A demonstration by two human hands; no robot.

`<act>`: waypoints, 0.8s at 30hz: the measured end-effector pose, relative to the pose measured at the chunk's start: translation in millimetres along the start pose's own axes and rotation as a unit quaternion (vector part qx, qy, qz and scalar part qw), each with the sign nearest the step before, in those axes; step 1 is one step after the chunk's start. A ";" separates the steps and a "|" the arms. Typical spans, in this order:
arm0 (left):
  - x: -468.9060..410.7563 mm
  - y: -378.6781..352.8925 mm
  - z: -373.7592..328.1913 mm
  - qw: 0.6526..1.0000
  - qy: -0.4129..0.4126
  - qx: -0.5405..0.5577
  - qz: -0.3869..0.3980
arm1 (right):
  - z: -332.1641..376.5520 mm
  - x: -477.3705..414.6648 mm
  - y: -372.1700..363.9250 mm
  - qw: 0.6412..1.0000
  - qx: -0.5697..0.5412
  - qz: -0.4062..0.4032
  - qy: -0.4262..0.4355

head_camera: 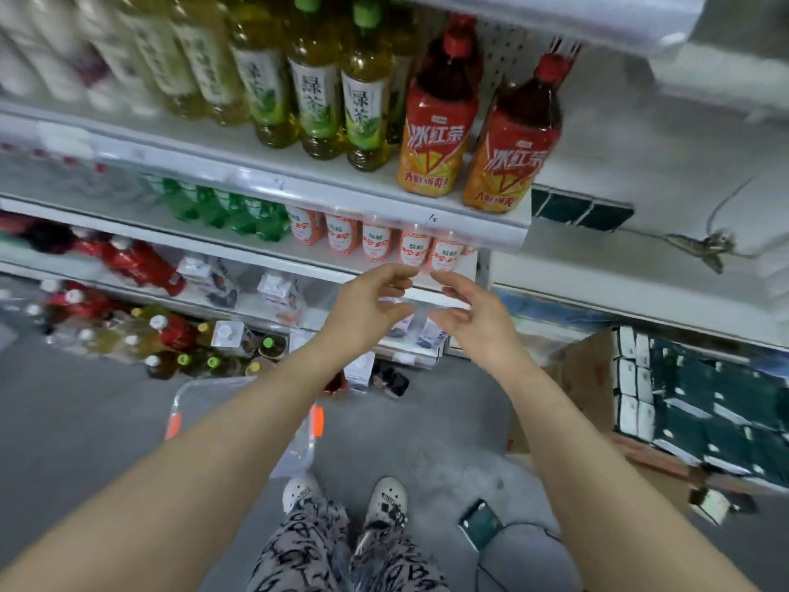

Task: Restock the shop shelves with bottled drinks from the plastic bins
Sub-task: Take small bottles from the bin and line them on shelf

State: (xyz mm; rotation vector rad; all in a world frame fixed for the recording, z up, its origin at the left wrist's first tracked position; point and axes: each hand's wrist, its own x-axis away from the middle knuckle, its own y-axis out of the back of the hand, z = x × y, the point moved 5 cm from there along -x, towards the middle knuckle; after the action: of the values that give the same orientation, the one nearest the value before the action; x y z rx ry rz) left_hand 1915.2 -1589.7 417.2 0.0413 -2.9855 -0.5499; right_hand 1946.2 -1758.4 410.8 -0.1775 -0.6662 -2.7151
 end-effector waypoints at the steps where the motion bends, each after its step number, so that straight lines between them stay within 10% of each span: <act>1: 10.4 11.9 -7.6 1.000 -0.003 0.000 -0.012 | 15.5 5.1 -2.4 1.000 0.005 0.005 0.012; 24: 249.9 411.6 60.5 0.967 0.017 -0.020 -0.252 | 305.0 67.3 -353.3 0.959 0.112 0.146 0.216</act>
State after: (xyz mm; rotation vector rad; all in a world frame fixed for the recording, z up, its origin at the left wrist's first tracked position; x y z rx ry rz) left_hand 1657.1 -1195.1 532.5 0.8122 -2.9182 -0.6429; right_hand 1770.9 -1341.0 542.6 0.3393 -0.7376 -2.2650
